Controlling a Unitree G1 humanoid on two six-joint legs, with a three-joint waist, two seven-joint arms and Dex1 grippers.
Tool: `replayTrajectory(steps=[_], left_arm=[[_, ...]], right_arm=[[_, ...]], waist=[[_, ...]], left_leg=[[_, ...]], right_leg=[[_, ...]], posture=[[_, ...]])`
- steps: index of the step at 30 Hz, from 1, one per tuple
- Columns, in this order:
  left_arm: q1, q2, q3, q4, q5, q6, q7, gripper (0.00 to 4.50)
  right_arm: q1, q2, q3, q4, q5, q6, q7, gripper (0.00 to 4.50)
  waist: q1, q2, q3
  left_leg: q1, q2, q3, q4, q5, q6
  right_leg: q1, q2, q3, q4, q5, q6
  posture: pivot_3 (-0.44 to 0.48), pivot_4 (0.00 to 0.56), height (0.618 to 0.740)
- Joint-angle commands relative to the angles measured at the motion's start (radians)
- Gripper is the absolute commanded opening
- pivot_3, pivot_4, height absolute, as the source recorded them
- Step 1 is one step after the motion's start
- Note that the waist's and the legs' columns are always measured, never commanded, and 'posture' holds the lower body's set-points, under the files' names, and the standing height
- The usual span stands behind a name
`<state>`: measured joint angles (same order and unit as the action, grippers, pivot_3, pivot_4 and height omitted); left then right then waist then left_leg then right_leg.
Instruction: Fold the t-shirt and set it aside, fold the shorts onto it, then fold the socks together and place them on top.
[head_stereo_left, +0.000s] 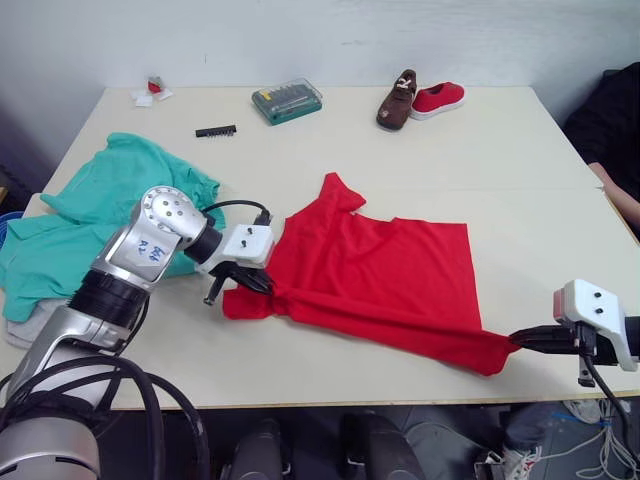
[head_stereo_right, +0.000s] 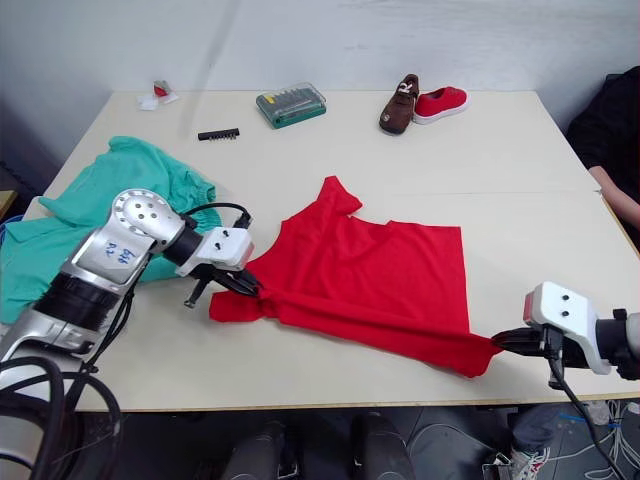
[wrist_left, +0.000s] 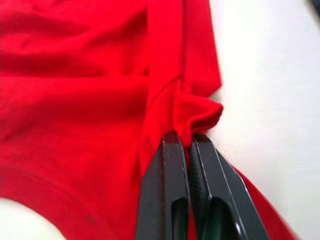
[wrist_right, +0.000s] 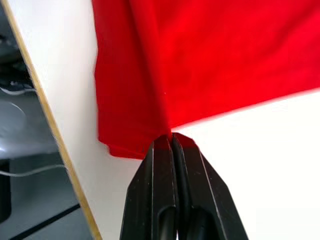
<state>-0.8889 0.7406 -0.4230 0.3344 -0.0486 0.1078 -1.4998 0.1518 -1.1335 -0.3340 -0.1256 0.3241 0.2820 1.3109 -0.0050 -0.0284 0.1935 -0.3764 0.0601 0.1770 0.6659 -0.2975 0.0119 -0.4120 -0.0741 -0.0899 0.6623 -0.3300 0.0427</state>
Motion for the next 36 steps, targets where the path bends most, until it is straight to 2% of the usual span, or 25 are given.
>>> replayTrajectory(steps=[1,7,8,9,11,16,19,22,23,27,30,33,36], left_arm=[[-0.018,-0.007,0.004,0.049,0.026,-0.054,-0.028,0.0],[-0.023,-0.046,0.031,0.111,0.03,-0.067,0.0,0.0],[-0.022,-0.051,0.041,0.116,0.025,-0.057,0.008,0.24],[-0.02,-0.054,0.054,0.119,0.018,-0.055,0.016,0.5],[-0.018,-0.057,0.076,0.121,0.012,-0.045,0.034,0.95],[0.002,-0.035,0.191,0.076,-0.045,0.018,0.104,2.43],[0.064,0.011,0.272,-0.032,-0.092,0.096,0.132,3.36],[0.187,0.082,0.368,-0.201,-0.154,0.211,0.164,4.26],[0.234,0.104,0.398,-0.26,-0.17,0.246,0.179,4.49],[0.426,0.166,0.523,-0.486,-0.238,0.379,0.253,4.49],[0.538,0.194,0.582,-0.588,-0.27,0.399,0.269,4.49],[0.615,0.221,0.566,-0.598,-0.217,0.301,0.278,4.49],[0.613,0.207,0.539,-0.552,-0.181,0.217,0.309,4.49]], right_arm=[[-0.017,0.024,-0.002,0.007,-0.026,-0.038,-0.048,0.04],[-0.014,0.067,-0.009,-0.014,-0.023,-0.029,-0.109,0.04],[-0.012,0.073,-0.015,-0.015,-0.021,-0.027,-0.121,0.01],[-0.01,0.078,-0.024,-0.017,-0.017,-0.024,-0.13,0.19],[-0.006,0.084,-0.038,-0.022,-0.01,-0.019,-0.138,0.62],[0.015,0.097,-0.13,-0.082,0.035,0.031,-0.172,2.28],[0.052,0.117,-0.21,-0.171,0.078,0.081,-0.193,3.29],[0.082,0.16,-0.273,-0.307,0.16,0.149,-0.219,4.31],[0.086,0.175,-0.281,-0.353,0.192,0.173,-0.232,4.5],[0.066,0.233,-0.229,-0.513,0.316,0.265,-0.307,4.5],[0.051,0.243,-0.165,-0.59,0.366,0.295,-0.331,4.5],[0.024,0.241,-0.09,-0.623,0.367,0.292,-0.344,4.5],[-0.005,0.238,-0.05,-0.623,0.373,0.296,-0.355,4.5]], waist=[[-0.001,0.0,0.0],[0.001,0.0,0.0],[0.001,0.0,0.0],[0.001,0.0,0.0],[0.001,0.0,0.0],[0.0,0.0,0.0],[-0.003,0.0,0.0],[-0.007,0.0,0.0],[-0.008,0.0,0.0],[-0.019,0.0,0.0],[-0.021,0.0,0.0],[-0.02,0.0,0.0],[-0.016,0.0,0.0]], left_leg=[[0.0,0.0,0.0,0.0,0.0,0.0],[0.001,0.001,-0.001,0.002,0.001,-0.001],[0.001,0.001,-0.001,0.002,0.001,-0.001],[0.001,0.001,-0.001,0.002,0.001,-0.001],[0.001,0.001,-0.001,0.001,0.001,-0.001],[0.001,0.001,-0.001,0.001,0.001,-0.001],[0.001,0.001,-0.001,0.001,0.001,-0.001],[0.002,0.002,-0.001,-0.001,0.001,-0.002],[0.002,0.002,-0.001,-0.001,0.001,-0.002],[0.002,0.002,-0.003,-0.001,0.001,-0.002],[0.002,0.002,-0.004,-0.002,0.001,-0.002],[0.003,0.002,-0.004,-0.002,0.001,-0.003],[0.002,0.001,-0.004,-0.003,0.0,-0.002]], right_leg=[[0.0,0.0,0.0,0.0,0.0,0.0],[0.001,-0.001,0.0,0.002,0.0,0.0],[0.001,-0.001,0.0,0.002,0.0,0.0],[0.001,-0.001,0.0,0.002,0.0,0.0],[0.001,-0.001,0.0,0.002,0.0,0.0],[0.001,-0.001,0.0,0.002,0.0,0.0],[0.001,-0.001,0.0,0.002,0.0,0.0],[0.001,0.0,0.0,0.002,0.0,0.0],[0.001,0.0,0.0,0.002,0.0,0.0],[0.003,-0.001,0.0,0.002,0.0,-0.001],[0.003,-0.001,0.0,0.002,0.0,-0.001],[0.003,-0.001,0.0,0.001,0.0,-0.001],[0.003,-0.002,0.0,0.001,0.0,-0.001]], posture=[[0.0,0.15,0.74],[0.0,0.15,0.74],[0.0,0.15,0.74],[0.0,0.15,0.74],[0.0,0.15,0.74],[0.0,0.15,0.74],[0.0,0.15,0.74],[0.0,0.15,0.74],[0.0,0.15,0.74],[0.0,0.15,0.74],[0.0,0.15,0.74],[0.0,0.15,0.74],[0.0,0.15,0.74]])
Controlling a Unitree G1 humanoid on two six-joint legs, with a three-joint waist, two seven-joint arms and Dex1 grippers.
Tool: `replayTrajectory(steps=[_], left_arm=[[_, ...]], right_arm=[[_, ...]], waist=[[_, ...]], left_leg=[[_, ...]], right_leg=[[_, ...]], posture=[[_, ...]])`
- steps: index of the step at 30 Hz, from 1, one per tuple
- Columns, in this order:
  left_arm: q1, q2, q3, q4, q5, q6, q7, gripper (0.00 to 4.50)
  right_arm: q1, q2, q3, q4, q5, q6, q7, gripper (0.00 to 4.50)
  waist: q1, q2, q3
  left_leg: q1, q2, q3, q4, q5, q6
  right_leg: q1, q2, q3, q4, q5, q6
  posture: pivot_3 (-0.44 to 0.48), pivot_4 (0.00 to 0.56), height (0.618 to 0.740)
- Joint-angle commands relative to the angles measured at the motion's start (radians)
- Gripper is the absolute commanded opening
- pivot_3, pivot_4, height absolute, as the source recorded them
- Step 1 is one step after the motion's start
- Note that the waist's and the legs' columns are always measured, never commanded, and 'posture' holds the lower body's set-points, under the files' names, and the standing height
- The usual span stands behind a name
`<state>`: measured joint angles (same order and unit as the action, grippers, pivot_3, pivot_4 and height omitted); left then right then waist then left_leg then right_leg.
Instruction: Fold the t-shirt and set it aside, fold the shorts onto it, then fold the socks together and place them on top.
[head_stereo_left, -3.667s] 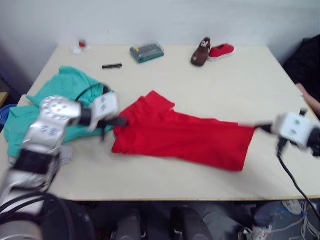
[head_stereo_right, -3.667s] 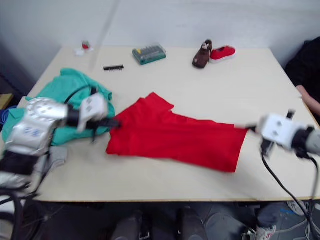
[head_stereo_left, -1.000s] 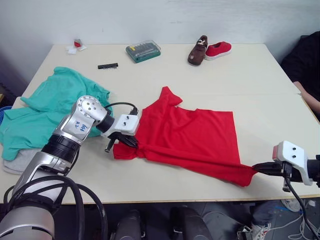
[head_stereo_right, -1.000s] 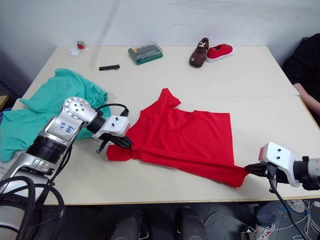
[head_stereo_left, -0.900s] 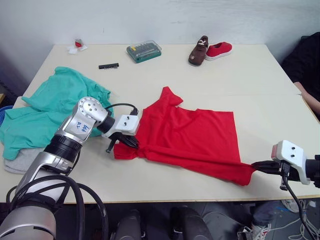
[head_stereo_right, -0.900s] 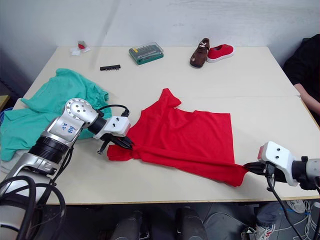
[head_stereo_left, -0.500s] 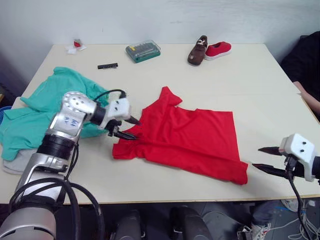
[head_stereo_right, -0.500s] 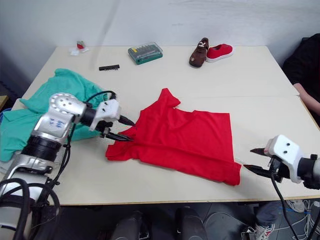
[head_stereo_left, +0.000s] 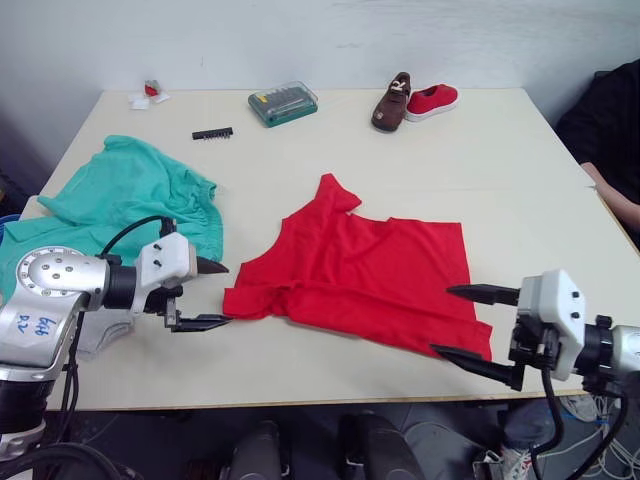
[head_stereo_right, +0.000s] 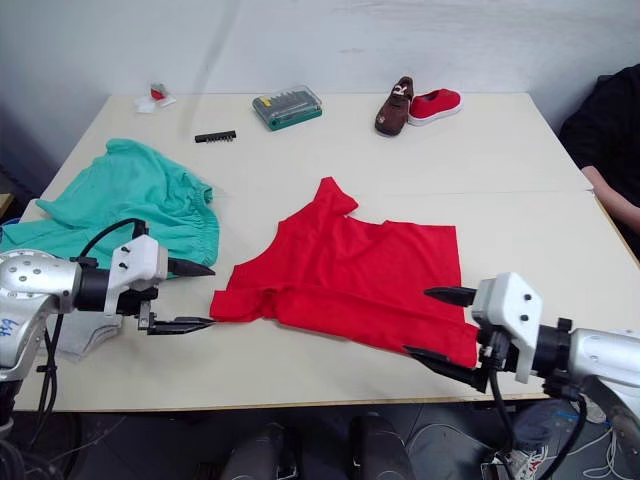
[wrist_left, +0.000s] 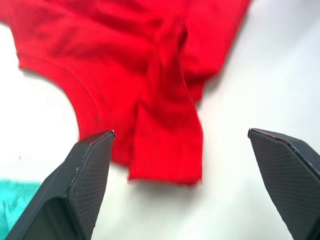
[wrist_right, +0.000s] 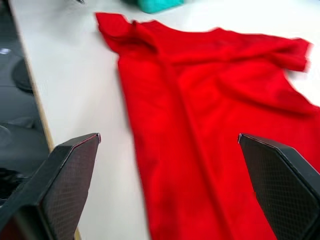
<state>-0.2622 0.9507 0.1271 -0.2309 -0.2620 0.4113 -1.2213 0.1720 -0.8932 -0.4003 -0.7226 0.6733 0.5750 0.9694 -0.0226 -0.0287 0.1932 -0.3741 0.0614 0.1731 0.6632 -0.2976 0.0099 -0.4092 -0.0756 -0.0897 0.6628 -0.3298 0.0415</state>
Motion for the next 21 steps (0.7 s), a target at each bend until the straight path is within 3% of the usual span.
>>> replayTrajectory(steps=[1,4,14,20,21], left_arm=[[-0.019,-0.009,-0.019,0.031,0.043,-0.114,0.04,4.49],[-0.037,-0.012,-0.056,0.103,0.084,-0.233,0.037,4.49],[-0.059,0.015,-0.145,0.21,0.107,-0.351,-0.055,4.49],[-0.081,0.0,-0.162,0.265,0.111,-0.384,-0.061,2.73],[-0.084,-0.002,-0.161,0.27,0.109,-0.383,-0.059,2.73]], right_arm=[[-0.034,-0.004,0.026,-0.023,0.025,0.004,-0.016,4.5],[-0.059,-0.019,0.054,-0.027,0.031,0.006,-0.007,4.5],[-0.081,-0.023,0.079,-0.068,0.079,0.022,-0.024,4.5],[-0.073,-0.019,0.082,-0.063,0.074,0.016,-0.037,4.5],[-0.065,-0.019,0.081,-0.062,0.071,0.014,-0.035,4.5]], waist=[[0.002,0.0,0.0],[0.0,0.0,0.0],[-0.004,0.0,0.0],[-0.003,0.0,0.0],[-0.003,0.0,0.0]], left_leg=[[0.0,0.0,0.0,0.0,-0.001,0.0],[0.0,0.0,0.0,0.0,-0.001,0.001],[-0.001,0.0,0.002,-0.002,-0.002,0.001],[-0.001,0.0,0.002,-0.002,-0.002,0.001],[-0.001,0.0,0.002,-0.002,-0.002,0.001]], right_leg=[[0.0,0.0,0.0,0.0,0.0,0.0],[0.0,0.0,0.0,-0.001,0.0,0.0],[-0.001,0.0,0.0,-0.002,0.0,-0.001],[-0.002,0.0,0.0,-0.002,0.0,-0.001],[-0.001,0.0,0.0,-0.002,0.0,-0.001]], posture=[[0.0,0.15,0.74],[0.0,0.15,0.74],[0.0,0.15,0.74],[0.0,0.15,0.74],[0.0,0.15,0.74]])
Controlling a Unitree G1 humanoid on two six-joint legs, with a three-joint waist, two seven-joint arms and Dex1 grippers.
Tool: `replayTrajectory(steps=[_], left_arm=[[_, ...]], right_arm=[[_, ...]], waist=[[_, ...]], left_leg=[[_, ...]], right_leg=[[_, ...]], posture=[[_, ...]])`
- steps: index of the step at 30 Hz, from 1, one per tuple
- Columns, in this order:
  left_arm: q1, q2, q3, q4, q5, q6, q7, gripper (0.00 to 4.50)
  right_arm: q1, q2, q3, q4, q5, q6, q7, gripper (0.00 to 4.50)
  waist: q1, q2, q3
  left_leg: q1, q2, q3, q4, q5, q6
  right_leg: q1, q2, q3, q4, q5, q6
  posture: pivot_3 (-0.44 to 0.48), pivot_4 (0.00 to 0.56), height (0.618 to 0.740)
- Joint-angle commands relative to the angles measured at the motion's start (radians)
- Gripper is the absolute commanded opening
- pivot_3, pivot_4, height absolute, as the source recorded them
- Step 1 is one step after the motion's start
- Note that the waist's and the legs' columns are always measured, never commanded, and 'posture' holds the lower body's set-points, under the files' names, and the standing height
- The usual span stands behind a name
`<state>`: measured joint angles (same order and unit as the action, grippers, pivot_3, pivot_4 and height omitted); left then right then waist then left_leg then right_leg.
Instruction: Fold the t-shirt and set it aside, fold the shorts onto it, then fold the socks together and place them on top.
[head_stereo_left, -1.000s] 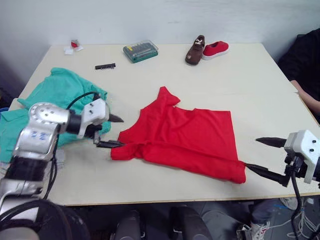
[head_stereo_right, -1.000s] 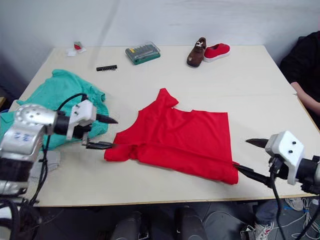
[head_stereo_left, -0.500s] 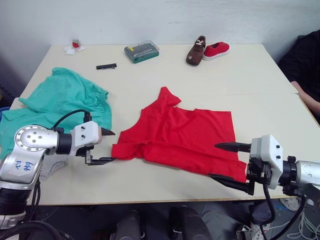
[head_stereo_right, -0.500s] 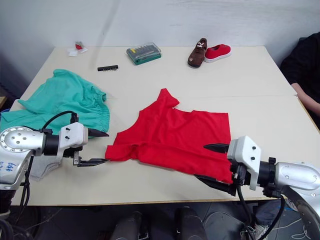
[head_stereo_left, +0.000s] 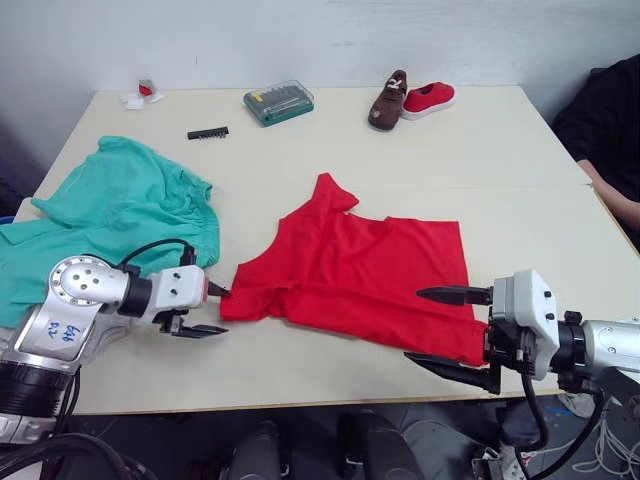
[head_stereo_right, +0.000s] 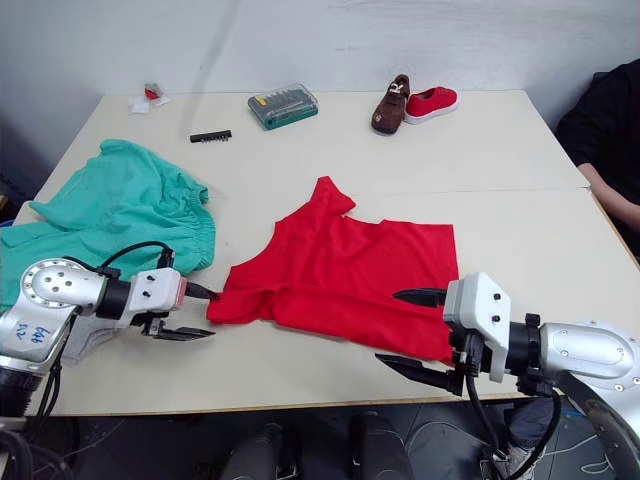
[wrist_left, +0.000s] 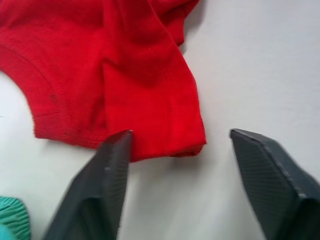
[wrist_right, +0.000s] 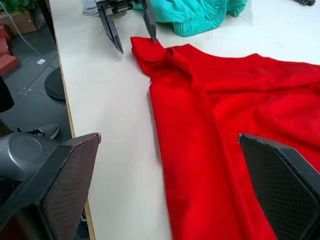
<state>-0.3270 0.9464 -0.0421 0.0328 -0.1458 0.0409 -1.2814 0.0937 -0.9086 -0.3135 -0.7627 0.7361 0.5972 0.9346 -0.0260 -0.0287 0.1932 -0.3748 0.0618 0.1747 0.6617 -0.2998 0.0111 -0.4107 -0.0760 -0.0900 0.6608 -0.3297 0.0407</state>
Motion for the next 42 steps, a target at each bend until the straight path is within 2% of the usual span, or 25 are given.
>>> replayTrajectory(steps=[1,12,15,21,22,28,30,32,35,39,42], left_arm=[[-0.023,0.0,0.008,0.009,-0.01,-0.01,0.0,2.73],[-0.048,-0.004,0.022,0.005,-0.057,0.037,-0.018,2.73],[-0.054,-0.004,0.016,0.007,-0.063,0.036,-0.028,2.18],[-0.06,-0.003,0.008,0.005,-0.066,0.048,-0.038,0.21],[-0.061,-0.003,0.008,0.006,-0.063,0.047,-0.038,0.05],[-0.098,-0.028,0.009,0.021,-0.095,0.14,-0.03,0.05],[-0.184,-0.067,0.006,0.059,-0.116,0.258,-0.001,0.05],[-0.258,-0.097,-0.007,0.11,-0.106,0.309,0.016,0.05],[-0.372,-0.15,-0.05,0.225,-0.051,0.335,0.057,0.05],[-0.442,-0.204,-0.094,0.335,0.021,0.29,0.115,0.05],[-0.461,-0.236,-0.101,0.351,0.03,0.293,0.129,0.05]], right_arm=[[0.02,-0.003,-0.006,-0.022,0.004,-0.011,0.001,4.5],[0.036,0.001,0.014,-0.006,-0.025,-0.033,-0.002,4.5],[0.028,0.004,0.023,-0.004,-0.031,-0.035,-0.006,4.5],[0.028,0.006,0.028,-0.007,-0.034,-0.035,-0.012,4.5],[0.029,0.006,0.028,-0.008,-0.034,-0.035,-0.012,4.5],[0.015,0.005,0.034,-0.004,-0.034,-0.031,-0.018,4.5],[0.009,0.003,0.036,0.0,-0.033,-0.031,-0.017,4.5],[0.003,0.003,0.041,0.005,-0.035,-0.031,-0.015,4.5],[-0.009,0.007,0.052,0.01,-0.04,-0.029,-0.018,4.5],[-0.013,0.012,0.063,0.013,-0.047,-0.029,-0.027,4.5],[-0.006,0.014,0.063,0.012,-0.051,-0.029,-0.036,4.5]], waist=[[0.0,0.0,0.0],[-0.001,0.0,0.0],[-0.001,0.0,0.0],[-0.001,0.0,0.0],[-0.001,0.0,0.0],[0.0,0.0,0.0],[0.002,-0.001,0.0],[0.006,-0.001,0.0],[0.015,-0.001,0.0],[0.016,-0.001,0.0],[0.018,-0.002,0.0]], left_leg=[[0.0,0.0,0.0,0.0,0.0,0.0],[0.0,0.0,0.0,0.0,0.0,0.0],[0.0,0.0,0.0,0.0,0.0,0.0],[0.0,0.0,0.0,0.0,0.0,0.0],[0.0,0.0,0.0,0.0,0.0,0.0],[0.0,0.0,0.0,0.0,0.0,0.0],[0.0,0.0,0.0,0.0,0.0,0.0],[-0.001,0.0,0.0,0.001,0.0,0.0],[-0.001,-0.001,0.0,0.001,0.0,0.0],[-0.001,-0.001,0.001,0.001,0.001,0.0],[-0.001,0.0,0.002,0.001,0.001,0.0]], right_leg=[[0.0,0.0,0.0,0.0,0.0,0.0],[0.0,0.0,0.0,0.0,0.0,0.0],[0.0,0.0,0.0,0.0,0.0,0.0],[0.0,0.0,0.0,0.0,0.0,0.0],[0.0,0.0,0.0,0.0,0.0,0.0],[0.0,0.0,0.0,0.0,0.0,0.0],[0.0,0.0,0.0,0.0,0.0,0.0],[0.0,0.0,0.0,0.0,0.0,0.001],[0.0,0.001,0.0,0.0,0.001,0.001],[0.0,0.001,0.0,0.0,0.0,0.001],[-0.001,0.001,0.0,0.0,0.0,0.001]], posture=[[0.0,0.15,0.74],[0.0,0.15,0.74],[0.0,0.15,0.74],[0.0,0.15,0.74],[0.0,0.15,0.74],[0.0,0.15,0.74],[0.0,0.15,0.74],[0.0,0.15,0.74],[0.0,0.15,0.74],[0.0,0.15,0.74],[0.0,0.15,0.74]])
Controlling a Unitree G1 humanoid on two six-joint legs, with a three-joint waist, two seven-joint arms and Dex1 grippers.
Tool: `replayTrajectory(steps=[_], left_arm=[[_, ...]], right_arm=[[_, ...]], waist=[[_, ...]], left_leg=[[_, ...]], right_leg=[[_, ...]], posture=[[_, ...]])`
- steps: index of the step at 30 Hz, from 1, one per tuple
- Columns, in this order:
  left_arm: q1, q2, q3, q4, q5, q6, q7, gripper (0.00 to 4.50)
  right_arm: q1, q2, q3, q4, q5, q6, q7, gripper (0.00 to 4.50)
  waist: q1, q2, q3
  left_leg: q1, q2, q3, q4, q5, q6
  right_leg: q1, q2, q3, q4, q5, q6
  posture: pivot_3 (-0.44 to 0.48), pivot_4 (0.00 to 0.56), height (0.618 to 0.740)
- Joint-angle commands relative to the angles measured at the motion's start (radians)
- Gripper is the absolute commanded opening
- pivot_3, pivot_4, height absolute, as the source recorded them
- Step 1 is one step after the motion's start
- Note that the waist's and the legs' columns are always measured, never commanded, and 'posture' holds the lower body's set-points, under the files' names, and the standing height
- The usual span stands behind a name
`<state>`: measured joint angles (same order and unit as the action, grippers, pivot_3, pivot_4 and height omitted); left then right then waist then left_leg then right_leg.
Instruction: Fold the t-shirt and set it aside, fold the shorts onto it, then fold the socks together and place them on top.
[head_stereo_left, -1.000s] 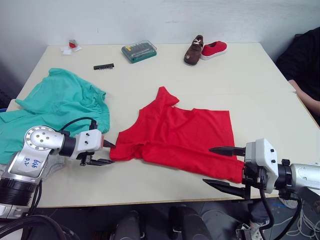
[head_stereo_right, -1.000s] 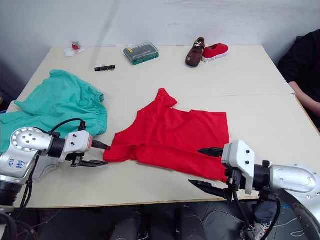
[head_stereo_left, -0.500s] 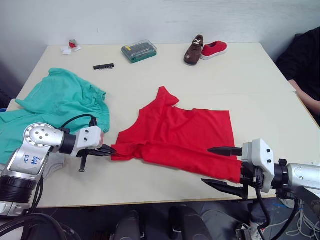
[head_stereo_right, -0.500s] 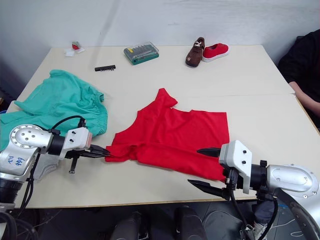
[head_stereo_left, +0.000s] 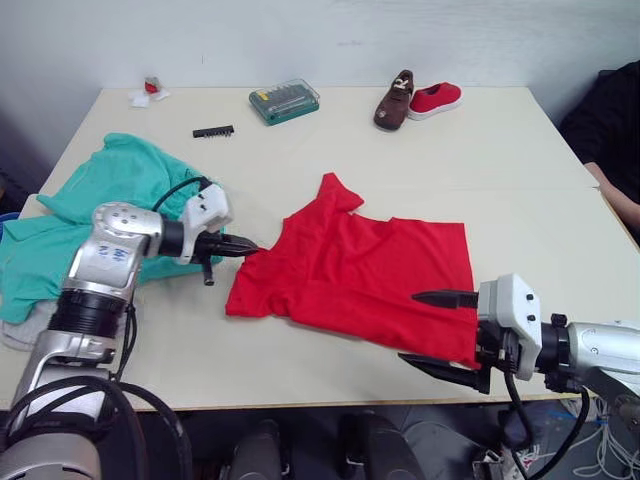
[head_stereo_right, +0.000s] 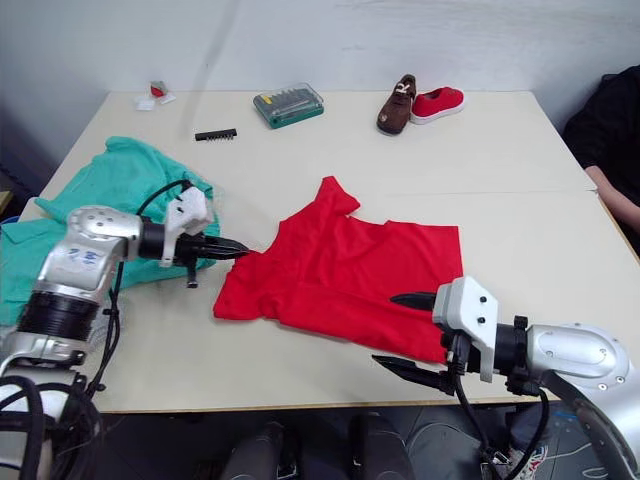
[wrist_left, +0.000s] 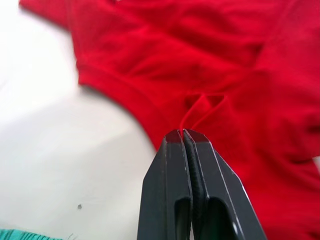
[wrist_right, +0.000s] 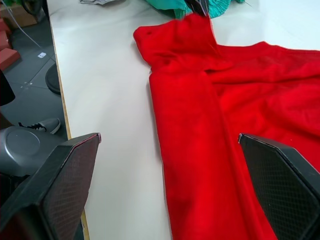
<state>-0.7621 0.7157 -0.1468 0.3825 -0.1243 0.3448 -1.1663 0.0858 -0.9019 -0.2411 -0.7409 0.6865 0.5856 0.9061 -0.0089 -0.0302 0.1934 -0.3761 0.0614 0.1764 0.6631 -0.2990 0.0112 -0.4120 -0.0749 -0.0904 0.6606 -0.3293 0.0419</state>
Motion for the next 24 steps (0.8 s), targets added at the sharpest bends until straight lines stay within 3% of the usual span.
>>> replayTrajectory(steps=[1,3,7,11,14,17,21,24], left_arm=[[-0.028,-0.009,0.008,-0.001,0.013,-0.011,0.022,0.22],[-0.027,-0.003,0.016,-0.012,0.014,-0.019,0.024,0.63],[-0.017,0.039,0.08,-0.078,-0.045,0.009,0.005,1.85],[0.002,0.085,0.157,-0.181,-0.138,0.116,-0.028,1.85],[0.072,0.138,0.198,-0.381,-0.279,0.277,-0.098,1.85],[0.16,0.14,0.139,-0.512,-0.288,0.268,-0.116,1.24],[0.22,0.126,0.021,-0.542,-0.189,0.165,-0.102,0.0],[0.225,0.129,-0.04,-0.496,-0.115,0.087,-0.095,0.0]], right_arm=[[0.006,0.008,-0.013,-0.01,-0.004,-0.017,-0.012,4.5],[0.013,0.009,-0.019,-0.01,-0.008,-0.016,-0.02,4.5],[0.042,0.013,-0.043,-0.014,-0.013,-0.015,-0.039,4.5],[0.076,0.019,-0.066,-0.02,-0.016,-0.016,-0.053,4.5],[0.084,0.035,-0.057,-0.007,-0.039,-0.015,-0.09,4.5],[0.047,0.056,-0.004,0.014,-0.066,-0.01,-0.121,4.12],[0.004,0.069,0.12,0.049,-0.145,-0.02,-0.131,2.81],[-0.027,0.082,0.206,0.103,-0.228,-0.041,-0.15,1.71]], waist=[[0.001,0.0,0.0],[0.002,0.0,0.0],[0.004,0.0,0.0],[0.003,0.0,0.0],[0.001,0.0,0.0],[0.002,0.0,0.0],[0.005,0.0,0.0],[0.006,0.0,0.0]], left_leg=[[0.0,0.0,0.0,0.0,0.0,0.0],[0.0,0.0,0.0,0.0,0.0,0.0],[0.0,0.0,0.0,0.001,0.0,0.0],[0.0,0.001,0.0,0.001,0.0,0.0],[0.0,0.001,0.0,0.001,0.0,0.0],[0.0,0.0,0.0,0.001,0.0,-0.001],[0.001,0.0,-0.001,0.001,0.001,-0.001],[0.001,0.0,-0.001,0.0,0.001,-0.001]], right_leg=[[0.0,0.0,0.0,0.0,0.0,0.0],[0.0,0.0,0.0,0.0,0.0,0.0],[0.0,0.0,0.0,0.0,0.0,0.0],[0.0,0.0,0.0,0.0,0.0,0.0],[0.0,0.0,0.0,0.0,0.0,0.0],[0.001,-0.001,0.0,0.0,0.0,0.0],[0.002,0.0,0.001,0.001,0.0,0.0],[0.001,0.0,0.001,0.001,0.0,0.0]], posture=[[0.0,0.15,0.74],[0.0,0.15,0.74],[0.0,0.15,0.74],[0.0,0.15,0.74],[0.0,0.15,0.74],[0.0,0.15,0.74],[0.0,0.15,0.74],[0.0,0.15,0.74]])
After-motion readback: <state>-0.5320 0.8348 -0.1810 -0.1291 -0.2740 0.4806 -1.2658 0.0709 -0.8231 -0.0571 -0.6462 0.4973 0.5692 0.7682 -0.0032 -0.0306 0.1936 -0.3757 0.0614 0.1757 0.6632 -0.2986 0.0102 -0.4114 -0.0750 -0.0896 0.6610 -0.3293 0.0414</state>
